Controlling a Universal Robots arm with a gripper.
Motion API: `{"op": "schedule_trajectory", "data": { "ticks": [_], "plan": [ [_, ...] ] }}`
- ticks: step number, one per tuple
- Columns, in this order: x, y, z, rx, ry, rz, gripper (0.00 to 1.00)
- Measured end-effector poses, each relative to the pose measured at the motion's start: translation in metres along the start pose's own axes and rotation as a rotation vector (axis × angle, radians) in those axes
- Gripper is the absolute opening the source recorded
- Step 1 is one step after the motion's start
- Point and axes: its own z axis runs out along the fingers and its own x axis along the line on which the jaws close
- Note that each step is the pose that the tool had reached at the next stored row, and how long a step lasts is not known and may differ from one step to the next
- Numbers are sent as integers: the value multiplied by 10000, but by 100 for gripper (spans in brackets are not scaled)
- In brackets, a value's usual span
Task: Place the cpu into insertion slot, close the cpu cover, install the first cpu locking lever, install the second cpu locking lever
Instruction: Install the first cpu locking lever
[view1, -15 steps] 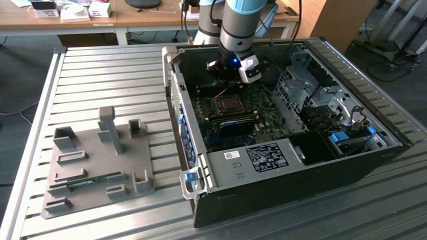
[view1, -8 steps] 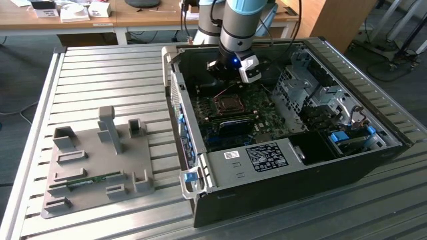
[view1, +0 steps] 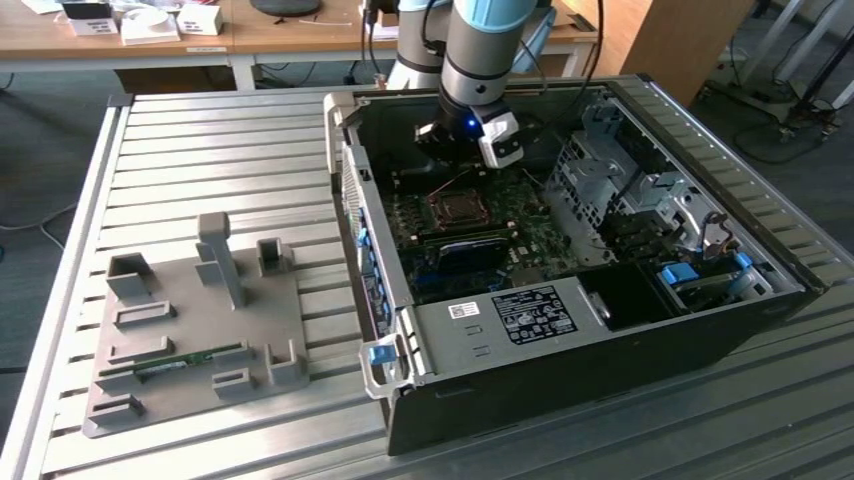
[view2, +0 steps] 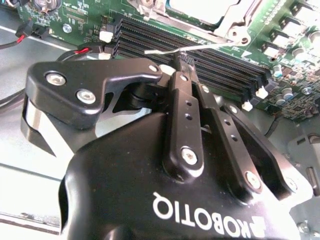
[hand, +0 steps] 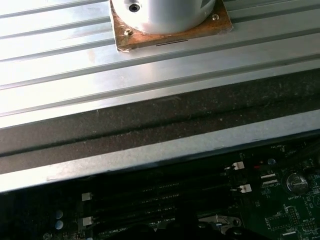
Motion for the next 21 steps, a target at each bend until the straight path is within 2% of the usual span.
{"op": "schedule_trajectory", "data": {
  "ticks": [21],
  "plan": [
    [-21,-15,42,4,2,0,11]
  ]
}}
